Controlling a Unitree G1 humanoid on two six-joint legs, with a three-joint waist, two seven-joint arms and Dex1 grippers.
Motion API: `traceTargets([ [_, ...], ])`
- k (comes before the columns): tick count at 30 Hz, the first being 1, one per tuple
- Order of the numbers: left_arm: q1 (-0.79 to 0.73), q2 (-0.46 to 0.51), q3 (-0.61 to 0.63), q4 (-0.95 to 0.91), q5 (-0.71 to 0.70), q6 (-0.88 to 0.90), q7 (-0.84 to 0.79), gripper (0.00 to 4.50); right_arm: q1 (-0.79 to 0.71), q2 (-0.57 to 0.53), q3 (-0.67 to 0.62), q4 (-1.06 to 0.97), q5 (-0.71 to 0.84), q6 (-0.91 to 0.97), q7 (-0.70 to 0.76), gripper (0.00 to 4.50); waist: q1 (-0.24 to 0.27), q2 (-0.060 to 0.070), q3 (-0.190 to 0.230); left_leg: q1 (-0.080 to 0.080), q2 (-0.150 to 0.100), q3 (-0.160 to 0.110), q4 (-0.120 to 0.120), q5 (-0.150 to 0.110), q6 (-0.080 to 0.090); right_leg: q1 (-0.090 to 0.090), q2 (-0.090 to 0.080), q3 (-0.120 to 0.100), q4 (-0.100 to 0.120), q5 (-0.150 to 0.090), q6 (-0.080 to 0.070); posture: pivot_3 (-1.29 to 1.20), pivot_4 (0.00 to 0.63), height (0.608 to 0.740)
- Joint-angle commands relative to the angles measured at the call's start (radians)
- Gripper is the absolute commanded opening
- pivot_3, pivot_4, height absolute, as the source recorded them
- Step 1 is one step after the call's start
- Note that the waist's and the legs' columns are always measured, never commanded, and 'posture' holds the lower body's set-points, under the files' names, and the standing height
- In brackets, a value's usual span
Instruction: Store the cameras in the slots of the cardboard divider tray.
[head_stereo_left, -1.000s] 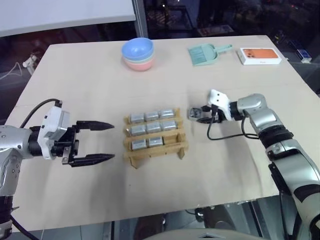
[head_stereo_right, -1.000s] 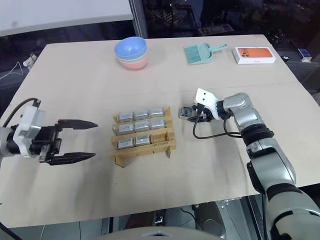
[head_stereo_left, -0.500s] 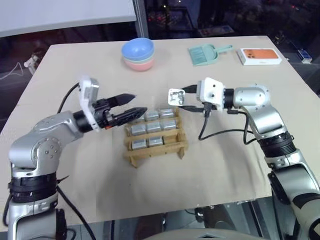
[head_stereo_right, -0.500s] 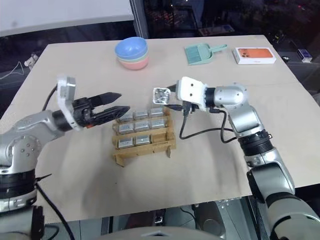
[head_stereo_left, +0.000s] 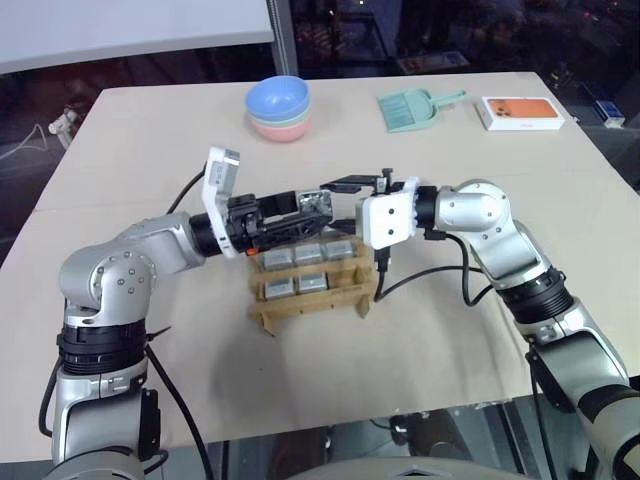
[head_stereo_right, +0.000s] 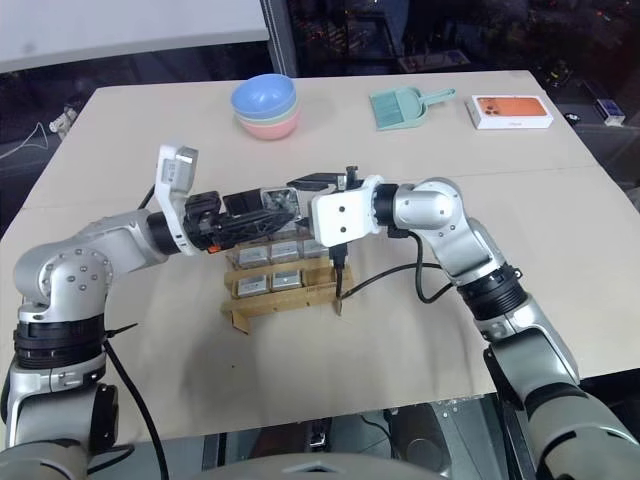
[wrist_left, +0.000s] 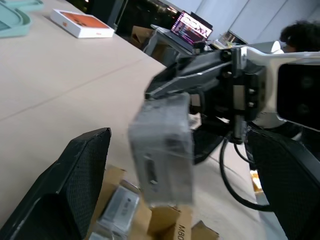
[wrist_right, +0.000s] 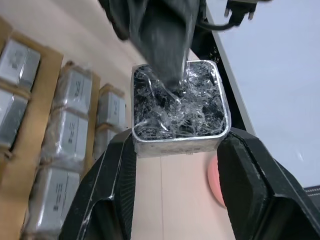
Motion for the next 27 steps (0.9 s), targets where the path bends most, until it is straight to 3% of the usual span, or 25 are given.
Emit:
traceTargets([
  [1, -0.014, 0.013, 0.034, -0.011, -0.028, -0.003, -0.013, 4.5, -0.013, -0.005, -0.013, -0.012, -0.001, -0.031, -0.021, 1.78, 0.0, 0.0, 0.0, 0.0, 0.0, 0.0, 0.0, 0.0, 0.0, 0.0, 0.0, 0.0, 0.0, 0.0, 0.0, 0.0, 0.15, 0.74],
  [9, -0.015, 0.022, 0.056, 0.003, -0.04, -0.003, -0.016, 4.5, -0.014, -0.014, -0.013, 0.015, -0.006, -0.051, -0.023, 1.78, 0.0, 0.0, 0.0, 0.0, 0.0, 0.0, 0.0, 0.0, 0.0, 0.0, 0.0, 0.0, 0.0, 0.0, 0.0, 0.0, 0.15, 0.74],
  [12, -0.013, 0.027, 0.055, 0.008, -0.041, -0.002, -0.025, 3.67, -0.015, -0.011, -0.012, 0.019, -0.007, -0.055, -0.025, 1.78, 0.0, 0.0, 0.0, 0.0, 0.0, -0.001, 0.0, 0.0, 0.0, 0.0, 0.0, 0.0, 0.0, 0.0, 0.0, 0.0, 0.15, 0.74],
  [18, -0.01, 0.03, 0.045, 0.015, -0.036, -0.003, -0.039, 0.75, -0.018, -0.009, -0.01, 0.014, -0.01, -0.058, -0.028, 1.78, 0.0, 0.0, 0.0, 0.0, 0.0, -0.001, 0.0, 0.0, 0.0, 0.001, 0.0, -0.001, 0.0, 0.0, 0.0, 0.0, 0.15, 0.74],
  [27, -0.016, 0.029, 0.031, 0.024, -0.017, -0.013, -0.061, 0.62, -0.014, -0.003, -0.011, 0.0, -0.002, -0.054, -0.03, 1.78, 0.0, 0.0, 0.0, 0.002, 0.0, -0.002, 0.0, 0.0, 0.0, 0.003, 0.0, -0.002, -0.001, 0.0, 0.0, 0.0, 0.15, 0.74],
])
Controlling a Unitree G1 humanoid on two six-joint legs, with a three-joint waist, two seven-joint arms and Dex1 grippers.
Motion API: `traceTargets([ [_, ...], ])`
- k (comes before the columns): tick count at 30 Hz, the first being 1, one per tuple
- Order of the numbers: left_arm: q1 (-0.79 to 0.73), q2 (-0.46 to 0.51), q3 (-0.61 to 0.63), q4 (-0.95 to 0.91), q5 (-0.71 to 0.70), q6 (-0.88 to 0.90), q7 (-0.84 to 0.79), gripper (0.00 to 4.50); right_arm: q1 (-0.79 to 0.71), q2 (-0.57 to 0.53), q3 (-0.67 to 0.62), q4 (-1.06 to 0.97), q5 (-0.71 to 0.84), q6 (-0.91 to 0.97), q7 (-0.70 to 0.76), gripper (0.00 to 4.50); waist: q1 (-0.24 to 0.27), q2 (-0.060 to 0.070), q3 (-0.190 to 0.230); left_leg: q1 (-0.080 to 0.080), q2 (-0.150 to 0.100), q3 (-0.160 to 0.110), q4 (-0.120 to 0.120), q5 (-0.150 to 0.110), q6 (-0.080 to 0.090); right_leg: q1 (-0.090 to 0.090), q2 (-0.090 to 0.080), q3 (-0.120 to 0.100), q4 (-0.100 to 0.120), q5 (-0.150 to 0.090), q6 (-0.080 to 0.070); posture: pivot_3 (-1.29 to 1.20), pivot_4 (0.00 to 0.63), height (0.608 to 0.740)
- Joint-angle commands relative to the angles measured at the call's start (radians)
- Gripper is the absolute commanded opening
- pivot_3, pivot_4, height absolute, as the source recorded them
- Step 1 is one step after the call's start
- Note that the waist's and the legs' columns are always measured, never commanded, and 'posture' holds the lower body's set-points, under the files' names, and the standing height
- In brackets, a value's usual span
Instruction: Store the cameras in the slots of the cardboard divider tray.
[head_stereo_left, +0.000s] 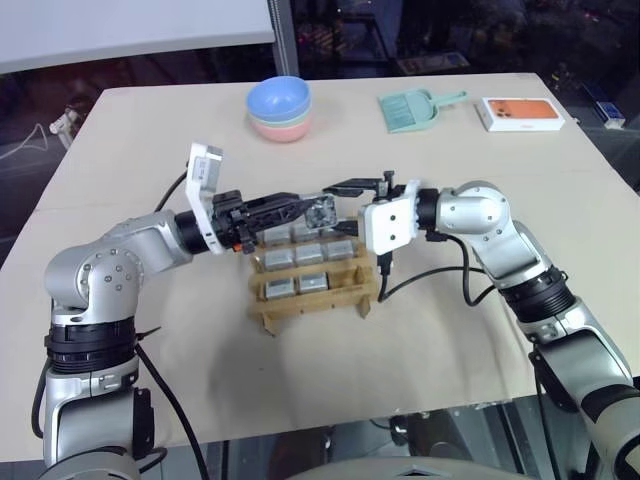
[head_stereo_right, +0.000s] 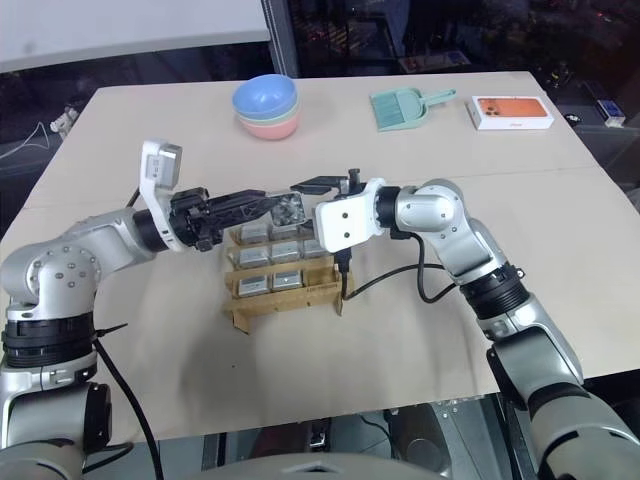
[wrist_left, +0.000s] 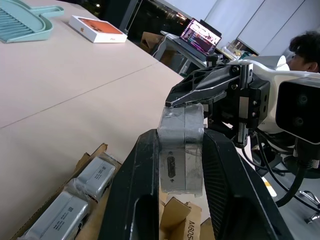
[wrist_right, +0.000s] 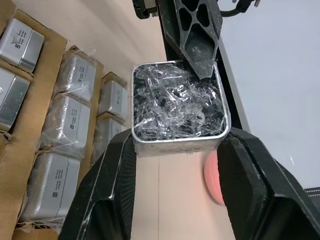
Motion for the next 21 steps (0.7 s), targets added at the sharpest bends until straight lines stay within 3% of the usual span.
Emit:
traceTargets([
  [1, -0.017, 0.005, -0.005, -0.026, -0.018, -0.013, -0.045, 0.62, -0.011, 0.001, -0.021, -0.035, 0.014, 0.011, -0.018, 1.78, 0.0, 0.0, 0.0, 0.0, 0.0, 0.0, 0.0, 0.0, 0.0, 0.0, 0.0, 0.0, 0.0, 0.0, 0.0, 0.0, 0.15, 0.74],
  [2, -0.017, 0.005, -0.006, -0.024, -0.016, -0.016, -0.047, 0.62, -0.008, -0.002, -0.021, -0.041, 0.015, 0.015, -0.014, 1.78, 0.0, 0.0, 0.0, 0.0, 0.0, 0.0, 0.0, 0.0, 0.0, 0.0, 0.0, 0.0, 0.0, 0.0, 0.0, 0.0, 0.15, 0.74],
  [3, -0.018, 0.004, -0.006, -0.023, -0.015, -0.018, -0.049, 0.62, -0.006, -0.005, -0.022, -0.045, 0.016, 0.018, -0.012, 2.8, 0.0, 0.0, 0.0, 0.0, 0.0, 0.0, 0.0, 0.0, 0.0, 0.0, 0.0, 0.0, 0.0, 0.0, 0.0, 0.0, 0.15, 0.74],
  [7, -0.015, 0.002, -0.004, -0.026, -0.008, -0.029, -0.055, 0.62, 0.018, -0.011, -0.049, -0.087, 0.078, 0.095, 0.009, 4.45, 0.0, 0.0, 0.0, 0.0, 0.0, 0.0, 0.0, 0.0, 0.0, 0.001, 0.0, -0.001, 0.0, 0.0, 0.0, 0.0, 0.15, 0.74],
  [11, 0.015, -0.01, 0.005, -0.063, 0.005, -0.077, -0.064, 0.62, 0.125, -0.093, -0.124, -0.244, 0.282, 0.325, 0.114, 4.45, 0.009, 0.0, 0.0, 0.0, 0.0, -0.001, 0.0, 0.0, 0.0, 0.001, -0.001, -0.001, -0.001, 0.0, 0.0, 0.0, 0.15, 0.74],
  [17, 0.117, -0.031, -0.021, -0.172, 0.044, -0.177, -0.085, 0.62, 0.39, -0.324, -0.331, -0.459, 0.677, 0.785, 0.221, 4.45, 0.031, 0.0, 0.0, 0.0, 0.0, -0.001, 0.0, -0.003, 0.005, 0.004, -0.001, -0.003, -0.006, 0.0, 0.0, 0.0, 0.15, 0.74],
  [21, 0.212, -0.064, -0.04, -0.268, 0.08, -0.26, -0.074, 0.62, 0.613, -0.436, -0.515, -0.426, 0.754, 0.821, 0.258, 4.45, 0.035, 0.0, 0.0, 0.002, 0.0, -0.001, 0.0, -0.003, 0.005, 0.011, -0.001, -0.006, -0.012, -0.001, -0.001, 0.0, 0.15, 0.74],
])
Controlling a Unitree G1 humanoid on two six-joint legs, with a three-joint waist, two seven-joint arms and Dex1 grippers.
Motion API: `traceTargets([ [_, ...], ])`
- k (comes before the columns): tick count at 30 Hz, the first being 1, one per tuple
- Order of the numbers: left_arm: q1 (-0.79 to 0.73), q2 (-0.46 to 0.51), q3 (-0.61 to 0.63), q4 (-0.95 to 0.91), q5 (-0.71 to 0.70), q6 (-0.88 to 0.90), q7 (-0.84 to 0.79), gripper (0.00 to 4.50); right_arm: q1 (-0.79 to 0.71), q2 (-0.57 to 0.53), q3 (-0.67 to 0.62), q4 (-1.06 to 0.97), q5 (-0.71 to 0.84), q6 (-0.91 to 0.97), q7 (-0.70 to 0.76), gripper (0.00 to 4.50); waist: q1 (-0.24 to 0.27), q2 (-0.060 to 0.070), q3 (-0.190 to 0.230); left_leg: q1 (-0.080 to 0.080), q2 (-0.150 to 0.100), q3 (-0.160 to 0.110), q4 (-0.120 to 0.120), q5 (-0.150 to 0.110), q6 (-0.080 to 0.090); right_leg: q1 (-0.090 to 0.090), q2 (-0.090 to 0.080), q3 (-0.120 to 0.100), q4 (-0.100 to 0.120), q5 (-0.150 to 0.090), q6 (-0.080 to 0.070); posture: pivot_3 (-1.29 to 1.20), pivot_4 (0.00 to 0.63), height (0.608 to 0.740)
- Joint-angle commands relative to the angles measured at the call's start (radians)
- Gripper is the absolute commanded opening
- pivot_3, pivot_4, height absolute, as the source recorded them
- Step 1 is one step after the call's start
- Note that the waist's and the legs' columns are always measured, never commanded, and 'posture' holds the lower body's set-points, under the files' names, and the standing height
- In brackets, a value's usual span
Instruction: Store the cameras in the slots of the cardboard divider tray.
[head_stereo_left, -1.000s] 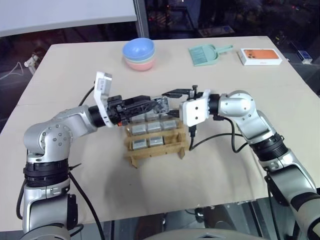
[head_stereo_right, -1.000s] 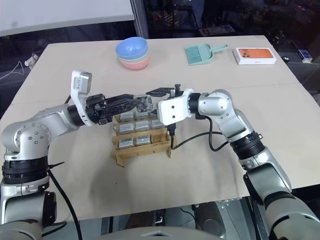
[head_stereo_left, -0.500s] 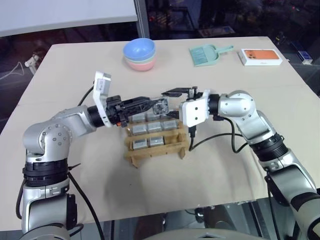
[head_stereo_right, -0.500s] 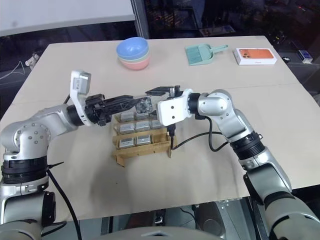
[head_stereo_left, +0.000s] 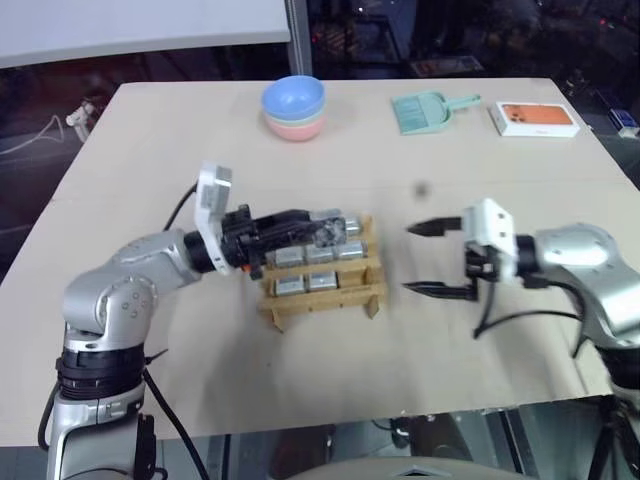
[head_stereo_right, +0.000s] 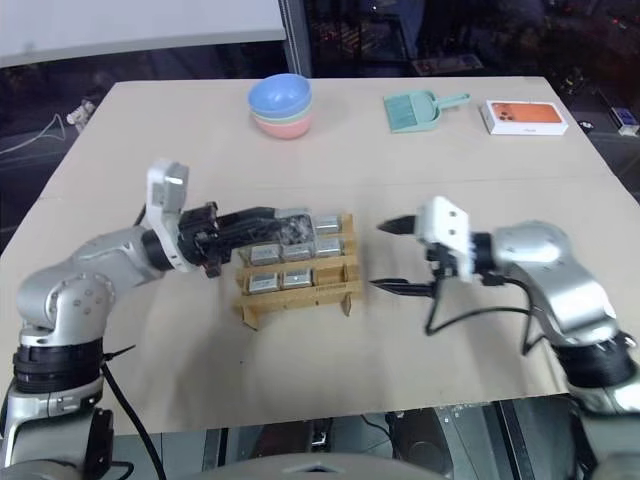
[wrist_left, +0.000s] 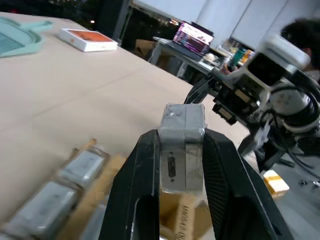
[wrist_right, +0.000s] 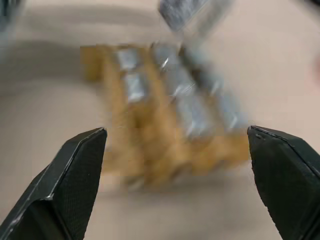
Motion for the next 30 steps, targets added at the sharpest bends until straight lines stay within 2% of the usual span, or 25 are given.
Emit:
traceTargets([
  [1, 0.056, -0.033, -0.013, -0.1, 0.048, -0.105, 0.014, 0.62, 0.156, -0.083, -0.158, 0.006, 0.055, 0.002, 0.067, 4.45, 0.002, 0.0, 0.0, 0.0, 0.0, 0.0, 0.0, 0.0, 0.0, 0.0, 0.0, 0.0, 0.0, 0.0, 0.0, 0.0, 0.15, 0.74],
  [5, 0.109, -0.084, -0.058, -0.148, 0.126, -0.211, 0.043, 0.62, 0.401, -0.161, -0.326, -0.006, 0.148, 0.035, 0.198, 4.45, 0.012, 0.001, -0.001, 0.0, 0.0, 0.001, 0.0, 0.0, 0.0, 0.001, 0.001, 0.001, -0.001, 0.0, 0.001, 0.0, 0.15, 0.74],
  [8, 0.13, -0.087, -0.116, -0.137, 0.218, -0.303, 0.019, 0.62, 0.491, -0.162, -0.431, 0.004, 0.181, -0.001, 0.241, 4.45, 0.012, 0.001, -0.001, 0.003, 0.0, 0.002, 0.0, 0.0, 0.0, 0.002, 0.002, 0.002, -0.001, 0.0, 0.001, 0.0, 0.15, 0.74],
  [14, 0.132, -0.117, -0.169, -0.067, 0.319, -0.424, 0.018, 0.62, 0.547, -0.148, -0.529, -0.001, 0.228, -0.007, 0.246, 4.45, 0.016, 0.001, -0.001, 0.014, 0.0, 0.002, 0.0, 0.0, 0.001, 0.012, 0.002, 0.003, -0.001, -0.005, 0.002, 0.0, 0.15, 0.74],
  [18, 0.129, -0.136, -0.188, -0.029, 0.371, -0.499, 0.011, 0.62, 0.573, -0.164, -0.579, 0.014, 0.261, -0.002, 0.28, 4.45, 0.016, 0.001, -0.001, 0.014, 0.001, 0.001, 0.0, 0.0, 0.001, 0.013, 0.002, 0.003, -0.002, -0.005, 0.002, 0.0, 0.15, 0.74],
  [30, 0.175, -0.171, -0.233, 0.056, 0.487, -0.629, 0.036, 0.62, 0.601, -0.159, -0.608, -0.02, 0.328, 0.001, 0.306, 4.45, 0.017, 0.001, -0.001, 0.014, 0.001, 0.0, 0.0, -0.001, 0.002, 0.013, 0.002, 0.003, -0.003, -0.005, 0.002, 0.0, 0.15, 0.74],
])
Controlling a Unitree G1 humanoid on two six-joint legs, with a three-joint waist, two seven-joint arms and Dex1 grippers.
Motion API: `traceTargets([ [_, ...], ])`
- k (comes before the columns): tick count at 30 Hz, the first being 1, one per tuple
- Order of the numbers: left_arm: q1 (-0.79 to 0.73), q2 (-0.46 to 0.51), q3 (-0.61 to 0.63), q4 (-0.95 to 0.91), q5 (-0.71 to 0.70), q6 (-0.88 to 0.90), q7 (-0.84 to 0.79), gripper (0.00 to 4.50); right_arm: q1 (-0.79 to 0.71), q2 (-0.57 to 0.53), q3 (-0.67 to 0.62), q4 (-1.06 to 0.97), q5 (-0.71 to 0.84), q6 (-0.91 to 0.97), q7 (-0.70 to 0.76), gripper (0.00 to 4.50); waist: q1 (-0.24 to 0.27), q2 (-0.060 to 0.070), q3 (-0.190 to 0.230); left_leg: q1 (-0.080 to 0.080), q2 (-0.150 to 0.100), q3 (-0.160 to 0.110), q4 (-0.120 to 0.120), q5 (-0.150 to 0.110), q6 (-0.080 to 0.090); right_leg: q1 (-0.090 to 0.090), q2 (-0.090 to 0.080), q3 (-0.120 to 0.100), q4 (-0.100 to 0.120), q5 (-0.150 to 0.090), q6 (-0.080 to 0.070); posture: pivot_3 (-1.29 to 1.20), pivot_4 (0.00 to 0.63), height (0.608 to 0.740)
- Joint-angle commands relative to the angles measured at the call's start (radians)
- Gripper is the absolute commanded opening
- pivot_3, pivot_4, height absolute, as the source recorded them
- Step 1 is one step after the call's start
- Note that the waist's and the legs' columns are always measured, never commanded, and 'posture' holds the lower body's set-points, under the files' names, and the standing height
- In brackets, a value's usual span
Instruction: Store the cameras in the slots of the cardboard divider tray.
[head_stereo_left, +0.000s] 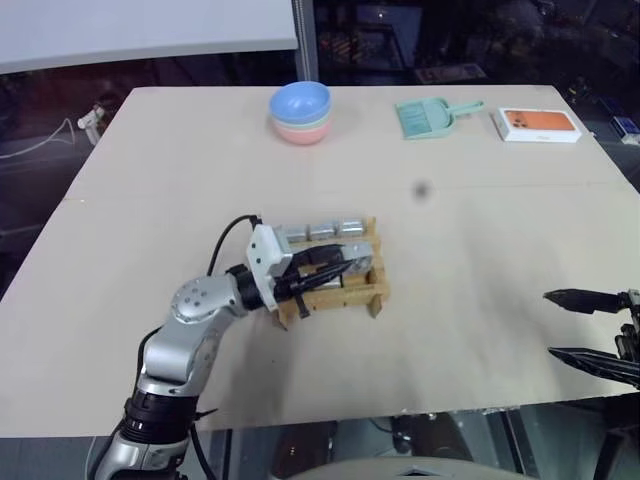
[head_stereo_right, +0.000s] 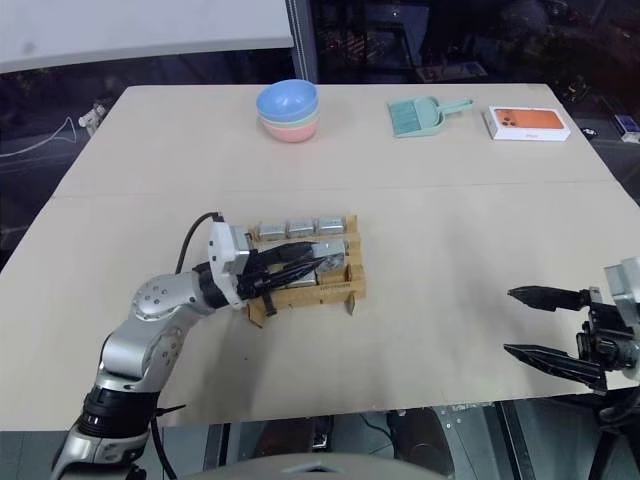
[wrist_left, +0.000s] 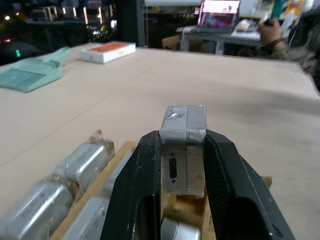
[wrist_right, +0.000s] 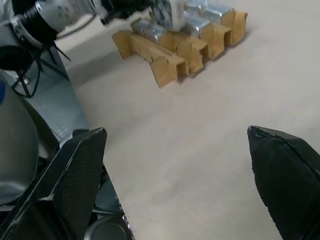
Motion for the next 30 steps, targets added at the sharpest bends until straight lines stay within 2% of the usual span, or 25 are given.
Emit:
traceTargets([
  [1, 0.007, -0.004, -0.006, 0.014, 0.02, -0.051, 0.0, 0.62, 0.001, -0.006, -0.037, -0.037, 0.037, 0.002, 0.017, 4.45, 0.0, 0.0, 0.0, 0.0, 0.0, 0.0, 0.0, 0.0, 0.0, 0.0, 0.0, 0.0, 0.0, 0.0, 0.0, 0.0, 0.15, 0.74],
  [7, -0.011, -0.025, -0.035, 0.089, 0.105, -0.14, 0.032, 0.62, -0.026, -0.008, -0.025, -0.035, 0.041, -0.009, 0.007, 4.45, 0.001, 0.0, 0.0, 0.0, 0.0, 0.0, 0.0, 0.0, 0.0, 0.0, 0.0, 0.0, 0.0, 0.0, 0.0, 0.0, 0.15, 0.74],
  [30, 0.002, -0.084, -0.095, 0.162, 0.134, -0.236, 0.035, 0.62, -0.017, 0.018, -0.039, -0.064, 0.096, -0.005, 0.016, 4.45, 0.002, 0.003, -0.002, 0.001, 0.0, -0.001, 0.0, 0.0, 0.0, 0.001, -0.001, 0.0, 0.0, 0.0, 0.0, 0.0, 0.15, 0.74],
])
